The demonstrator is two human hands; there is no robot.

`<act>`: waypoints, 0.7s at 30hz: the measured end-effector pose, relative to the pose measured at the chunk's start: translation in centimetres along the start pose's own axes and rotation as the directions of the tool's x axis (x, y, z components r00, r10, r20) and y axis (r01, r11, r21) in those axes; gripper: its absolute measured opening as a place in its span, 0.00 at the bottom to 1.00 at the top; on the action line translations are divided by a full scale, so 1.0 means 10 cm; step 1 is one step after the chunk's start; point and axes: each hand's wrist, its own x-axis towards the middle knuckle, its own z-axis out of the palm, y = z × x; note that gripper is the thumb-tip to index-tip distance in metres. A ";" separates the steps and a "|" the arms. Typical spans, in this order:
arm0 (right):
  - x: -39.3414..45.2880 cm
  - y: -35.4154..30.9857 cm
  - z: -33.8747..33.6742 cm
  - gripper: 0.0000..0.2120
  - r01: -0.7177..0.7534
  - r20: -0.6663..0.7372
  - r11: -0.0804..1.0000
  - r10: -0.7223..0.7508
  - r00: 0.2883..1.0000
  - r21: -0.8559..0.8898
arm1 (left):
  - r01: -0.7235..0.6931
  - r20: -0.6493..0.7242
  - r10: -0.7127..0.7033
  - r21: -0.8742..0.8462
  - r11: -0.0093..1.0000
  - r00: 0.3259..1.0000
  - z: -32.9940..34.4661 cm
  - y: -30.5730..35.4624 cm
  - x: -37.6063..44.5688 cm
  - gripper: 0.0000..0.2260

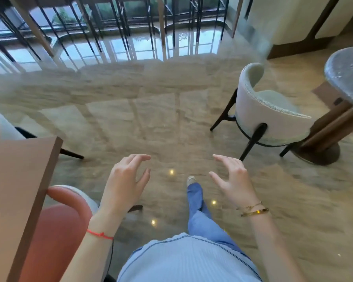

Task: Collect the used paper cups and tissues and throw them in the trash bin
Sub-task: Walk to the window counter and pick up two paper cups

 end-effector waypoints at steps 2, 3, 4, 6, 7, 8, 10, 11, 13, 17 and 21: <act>0.33 0.05 0.00 0.21 -0.006 0.007 1.000 0.006 1.000 -0.005 | -0.005 -0.011 0.005 -0.013 1.000 1.000 0.06 -0.02 0.35 0.12; 0.58 0.10 -0.01 0.21 -0.010 0.004 1.000 0.010 1.000 -0.006 | -0.004 -0.013 0.004 -0.017 1.000 1.000 0.10 -0.03 0.60 0.12; 0.82 0.15 -0.04 0.21 -0.010 0.003 1.000 0.010 1.000 -0.004 | -0.002 -0.018 0.001 -0.021 1.000 1.000 0.15 -0.03 0.85 0.12; 1.34 0.22 -0.13 0.21 0.003 0.005 1.000 -0.003 1.000 -0.001 | -0.006 -0.041 0.005 -0.026 1.000 0.999 0.21 0.00 1.36 0.12; 1.61 0.25 -0.18 0.21 0.013 0.016 1.000 -0.013 1.000 -0.004 | -0.010 -0.056 0.008 -0.030 0.999 0.998 0.22 0.02 1.62 0.12; 1.89 0.29 -0.25 0.21 0.023 0.022 1.000 -0.023 0.999 -0.009 | -0.013 -0.077 0.011 -0.034 0.999 0.997 0.24 0.04 1.89 0.12; 2.43 0.36 -0.37 0.21 0.044 0.020 0.999 -0.043 0.999 -0.015 | -0.005 -0.119 0.000 -0.037 0.999 0.993 0.26 0.06 2.37 0.12; 2.69 0.37 -0.42 0.21 0.056 0.017 0.998 -0.056 0.998 -0.017 | -0.001 -0.136 -0.004 -0.036 0.999 0.991 0.26 0.07 2.59 0.12; 3.18 0.38 -0.50 0.20 0.079 0.022 0.996 -0.078 0.997 -0.029 | 0.004 -0.161 -0.008 -0.027 1.000 0.987 0.27 0.06 2.99 0.12; 3.98 0.40 -0.51 0.21 0.107 0.043 0.994 -0.105 0.994 -0.035 | 0.032 -0.173 -0.038 -0.037 0.999 0.984 0.31 -0.01 3.65 0.12; 4.66 0.49 -0.35 0.21 0.104 0.072 0.994 -0.101 0.992 -0.040 | 0.063 -0.168 -0.071 -0.055 0.997 0.983 0.40 -0.16 4.30 0.12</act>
